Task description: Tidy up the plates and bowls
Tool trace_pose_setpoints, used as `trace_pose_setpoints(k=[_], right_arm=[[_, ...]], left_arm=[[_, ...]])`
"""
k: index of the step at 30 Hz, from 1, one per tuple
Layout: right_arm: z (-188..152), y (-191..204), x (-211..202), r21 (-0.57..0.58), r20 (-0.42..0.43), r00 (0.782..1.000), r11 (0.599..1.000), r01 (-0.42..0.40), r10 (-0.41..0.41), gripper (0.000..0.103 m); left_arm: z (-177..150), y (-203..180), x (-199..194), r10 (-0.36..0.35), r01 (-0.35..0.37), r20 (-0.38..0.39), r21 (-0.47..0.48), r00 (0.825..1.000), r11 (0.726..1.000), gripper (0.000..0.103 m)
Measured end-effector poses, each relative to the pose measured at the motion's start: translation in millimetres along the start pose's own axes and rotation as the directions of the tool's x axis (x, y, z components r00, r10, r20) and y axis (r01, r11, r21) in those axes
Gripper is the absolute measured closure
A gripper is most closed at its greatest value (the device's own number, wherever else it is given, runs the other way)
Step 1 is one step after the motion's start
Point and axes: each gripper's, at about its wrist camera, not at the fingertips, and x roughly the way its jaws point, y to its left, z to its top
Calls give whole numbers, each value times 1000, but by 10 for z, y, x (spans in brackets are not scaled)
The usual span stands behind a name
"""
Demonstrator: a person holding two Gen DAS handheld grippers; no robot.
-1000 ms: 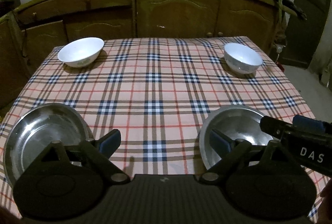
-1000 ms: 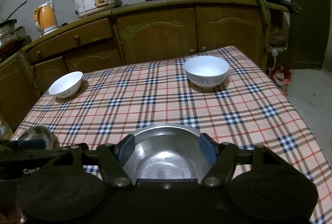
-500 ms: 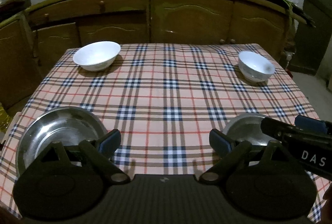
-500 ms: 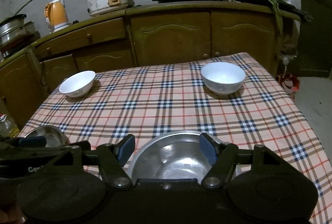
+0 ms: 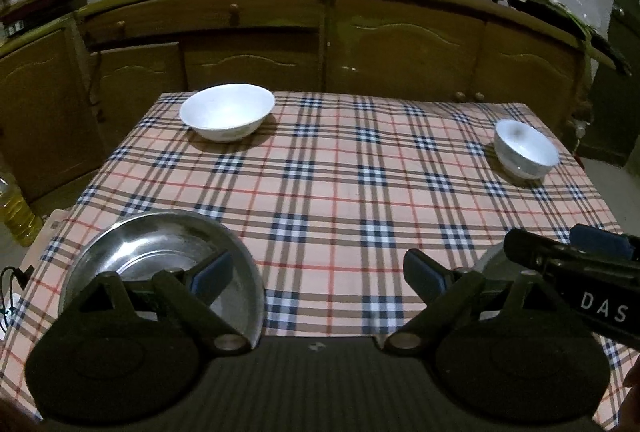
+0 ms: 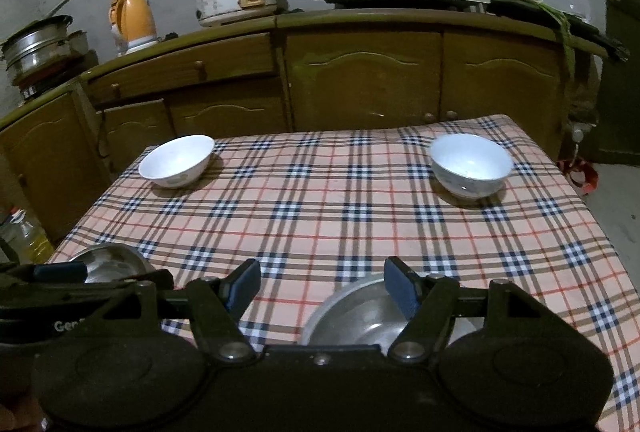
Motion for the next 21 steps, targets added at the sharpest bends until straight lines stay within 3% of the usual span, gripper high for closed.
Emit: trace_pose_setpoints(k=[21], right_arm=[[246,373,161,-48,10,999,998,-50,50,22]], left_arm=[[130,365,-4,55,-53,25,-61,998,997,7]])
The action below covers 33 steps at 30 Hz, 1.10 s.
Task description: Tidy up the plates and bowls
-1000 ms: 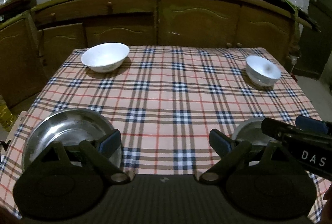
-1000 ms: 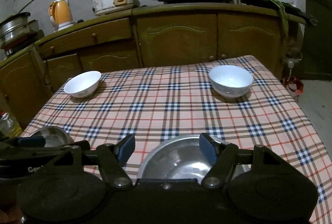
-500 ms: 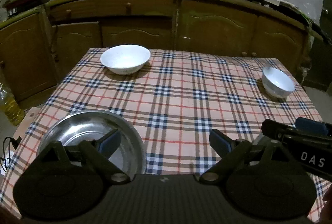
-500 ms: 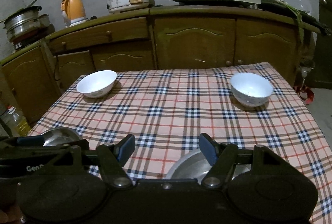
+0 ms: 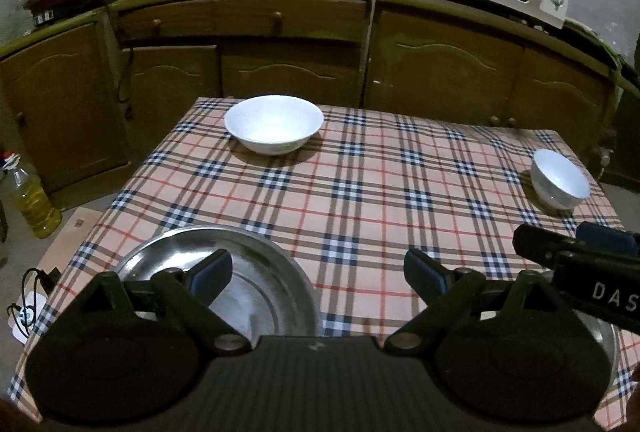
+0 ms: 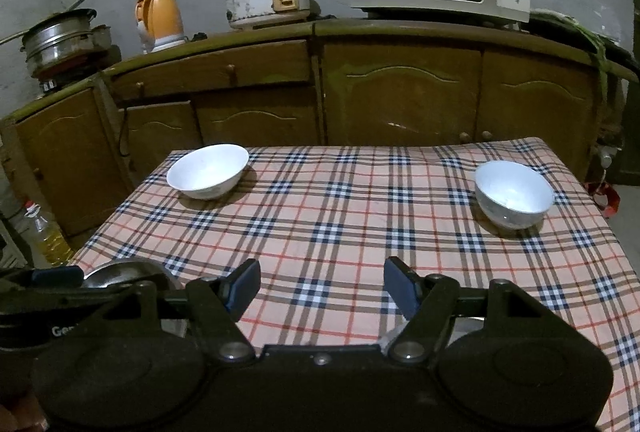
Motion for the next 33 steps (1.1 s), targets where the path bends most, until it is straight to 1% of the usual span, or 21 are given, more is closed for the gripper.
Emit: trace_pose_setpoints(k=[8,15,33], right_arm=[[105,122,97,-20,5,1000,1000,-16,16,22],[265,230,206,-34,18,999,999,-30,31,22],[604,541,679,-56,18,996,995,-87,88,22]], left_arm=[[98,124,44,23,-22,14,-12,1000,1000,7],[224,232,87,45,-45,30,-20,999,999,7],[529,604,404,121,-119,28,-49,992,992,7]])
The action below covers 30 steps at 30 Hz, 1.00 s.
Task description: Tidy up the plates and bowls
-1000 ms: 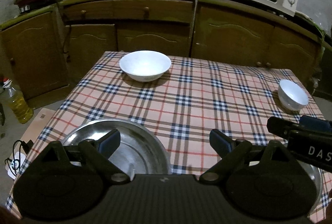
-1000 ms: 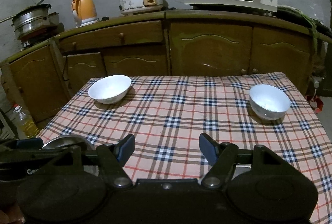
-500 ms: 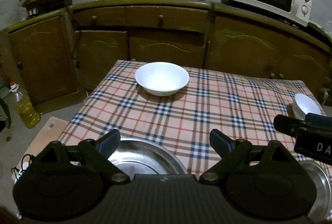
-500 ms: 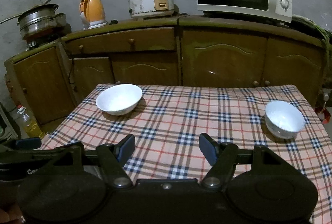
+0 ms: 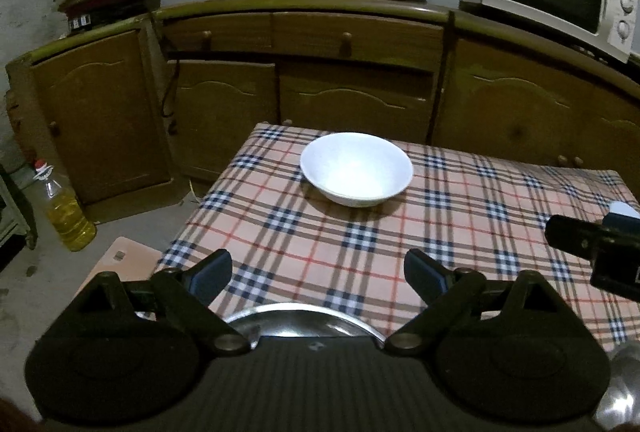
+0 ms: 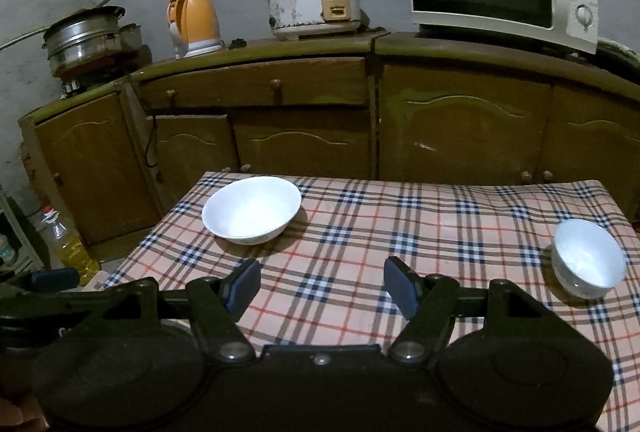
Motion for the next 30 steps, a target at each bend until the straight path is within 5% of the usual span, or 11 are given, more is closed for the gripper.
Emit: trace_pose_setpoints(k=[30], right_arm=[[393,44,1521,44,-94,992,995,-85,89,22]], left_arm=[[644,315,1283,60,-61,-56,-17,997,998,8]])
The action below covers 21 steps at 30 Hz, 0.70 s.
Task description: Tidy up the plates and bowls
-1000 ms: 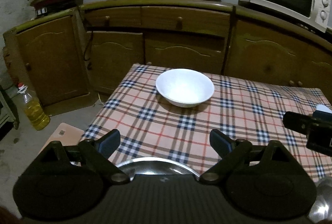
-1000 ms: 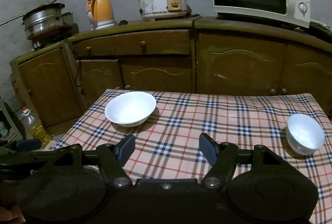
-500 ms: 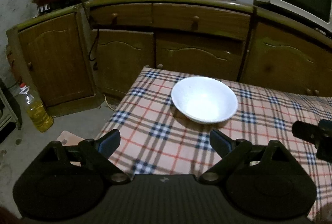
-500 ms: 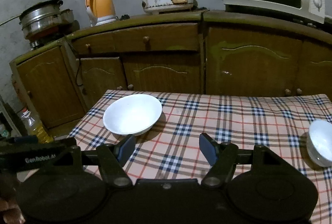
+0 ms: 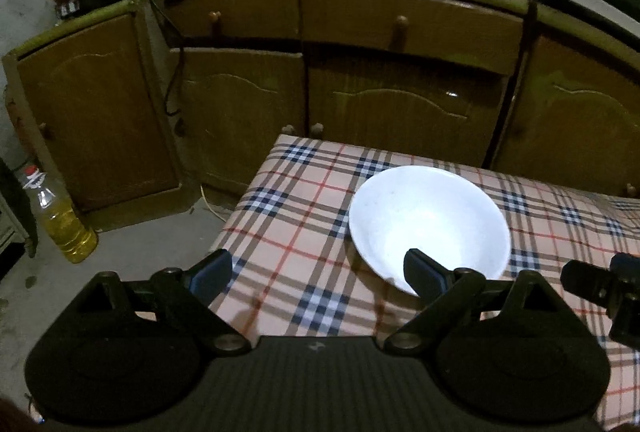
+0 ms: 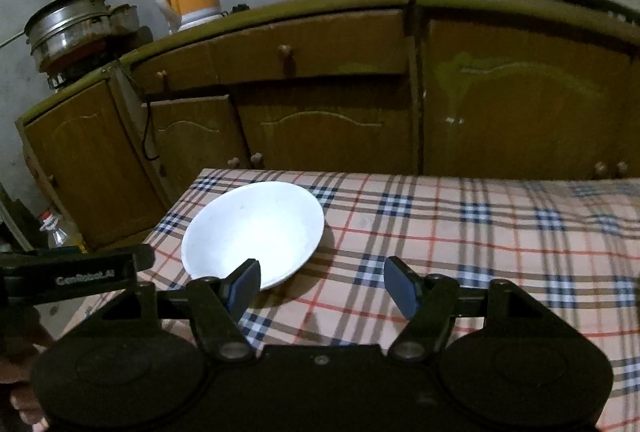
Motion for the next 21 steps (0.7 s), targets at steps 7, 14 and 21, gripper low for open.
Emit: trace_pose_setpoints(k=[7,14,21], right_arm=[[56,-15,414,2,-24,1000,1000,-13,13,22],[92,-88,839,63,-65,998,998,-22,26,22],[27,-184,1147,137,-92,993,989,-57,70,22]], left_arm=[[50,-67,365,-23,23,-35,17,999,1000,10],[106,-78,653,-48,48,-56,0,997,999,26],[136,-102,905,-82,82,-78,-3,994,997,52]])
